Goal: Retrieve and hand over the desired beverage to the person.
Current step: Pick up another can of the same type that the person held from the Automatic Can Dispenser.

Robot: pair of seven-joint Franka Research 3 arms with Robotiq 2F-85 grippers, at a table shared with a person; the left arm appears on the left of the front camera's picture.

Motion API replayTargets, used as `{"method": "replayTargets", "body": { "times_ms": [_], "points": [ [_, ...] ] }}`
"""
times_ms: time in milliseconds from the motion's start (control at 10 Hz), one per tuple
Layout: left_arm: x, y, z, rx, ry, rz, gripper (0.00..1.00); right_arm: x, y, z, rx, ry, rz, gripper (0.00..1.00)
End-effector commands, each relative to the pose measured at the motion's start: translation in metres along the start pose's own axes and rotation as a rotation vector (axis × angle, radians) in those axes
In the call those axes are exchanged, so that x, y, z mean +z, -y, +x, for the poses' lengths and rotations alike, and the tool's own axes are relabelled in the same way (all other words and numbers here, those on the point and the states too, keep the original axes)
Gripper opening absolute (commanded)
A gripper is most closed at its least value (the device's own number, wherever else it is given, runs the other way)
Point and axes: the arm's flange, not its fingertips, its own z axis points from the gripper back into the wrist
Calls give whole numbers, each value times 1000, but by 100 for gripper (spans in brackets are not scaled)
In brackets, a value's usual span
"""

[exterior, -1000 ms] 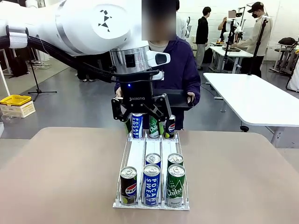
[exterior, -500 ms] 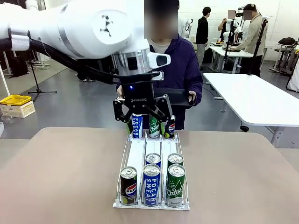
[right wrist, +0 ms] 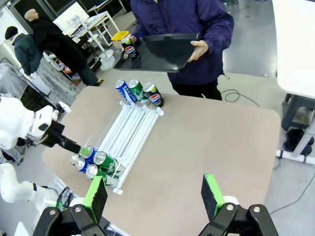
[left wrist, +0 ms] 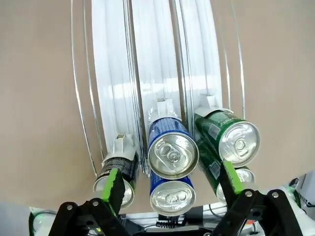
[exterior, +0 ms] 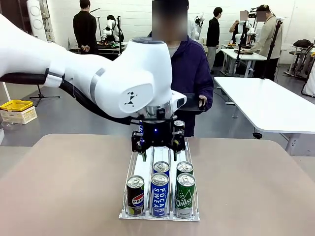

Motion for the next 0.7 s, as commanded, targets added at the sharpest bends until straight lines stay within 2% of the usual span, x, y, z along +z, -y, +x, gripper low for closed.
{"method": "replayTargets", "body": {
  "times_ms": [0,300,600],
  "points": [
    [-7,-1,-4,1,-19,10,100,-2,2,0,6,15,32,100],
    [-8,-2,-19,-17,-84,34,100,-2,2,0,6,15,32,100],
    [-11,-1,-30,-44,-81,67,100,-2,2,0,6,15,32,100]
  ]
}}
